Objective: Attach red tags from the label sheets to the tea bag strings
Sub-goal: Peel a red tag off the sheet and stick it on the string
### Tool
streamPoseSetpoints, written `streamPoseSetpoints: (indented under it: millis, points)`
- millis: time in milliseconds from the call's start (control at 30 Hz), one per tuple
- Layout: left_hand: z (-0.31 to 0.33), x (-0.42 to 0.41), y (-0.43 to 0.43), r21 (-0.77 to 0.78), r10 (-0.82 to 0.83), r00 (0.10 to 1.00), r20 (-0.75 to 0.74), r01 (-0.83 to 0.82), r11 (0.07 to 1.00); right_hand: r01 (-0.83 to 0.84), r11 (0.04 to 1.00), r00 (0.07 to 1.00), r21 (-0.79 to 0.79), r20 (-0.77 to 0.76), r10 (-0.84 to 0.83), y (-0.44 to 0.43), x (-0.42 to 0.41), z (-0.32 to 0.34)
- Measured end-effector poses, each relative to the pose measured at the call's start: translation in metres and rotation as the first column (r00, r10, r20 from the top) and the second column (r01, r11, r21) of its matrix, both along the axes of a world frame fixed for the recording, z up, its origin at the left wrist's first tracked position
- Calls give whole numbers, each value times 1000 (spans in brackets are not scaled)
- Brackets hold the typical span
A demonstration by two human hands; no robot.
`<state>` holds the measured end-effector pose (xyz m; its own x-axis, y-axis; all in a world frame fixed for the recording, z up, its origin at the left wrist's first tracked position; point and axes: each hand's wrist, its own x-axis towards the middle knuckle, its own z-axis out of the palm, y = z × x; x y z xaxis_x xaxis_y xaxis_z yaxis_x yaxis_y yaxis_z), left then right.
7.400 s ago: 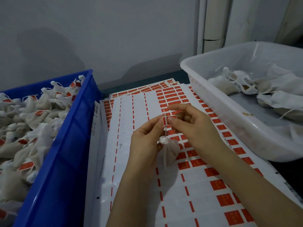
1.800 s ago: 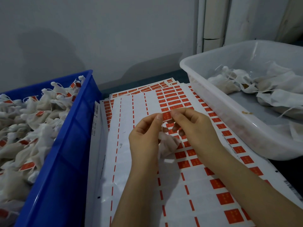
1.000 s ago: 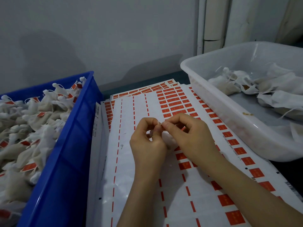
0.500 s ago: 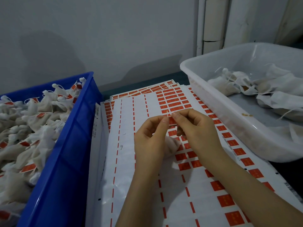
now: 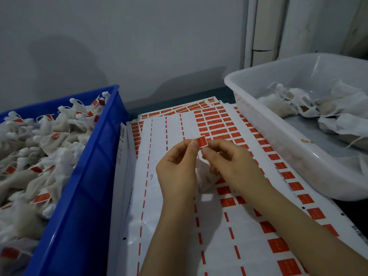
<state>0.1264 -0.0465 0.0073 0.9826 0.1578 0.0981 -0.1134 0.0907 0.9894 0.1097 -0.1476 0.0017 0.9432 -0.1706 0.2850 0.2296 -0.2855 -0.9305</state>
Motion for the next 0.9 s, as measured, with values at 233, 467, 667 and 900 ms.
streamPoseSetpoints:
  millis: [233, 467, 667, 900]
  points:
    - [4, 5, 4, -156, 36, 992, -121, -55, 986, -43, 955, 998, -294, -62, 26, 4, 2, -10]
    - [2, 9, 7, -193, 57, 975, -217, -100, 976, 32, 958, 999, -286, -7, -36, -2, 4, -11]
    - [-1, 16, 13, -204, 143, 948, -285, -206, 957, 64, 985, 998, -160, 16, -62, -3, 0, -5]
    - [6, 18, 13, 51, -63, 943, -326, 84, 995, 168, 980, 986, -103, 36, -165, -6, 0, -1]
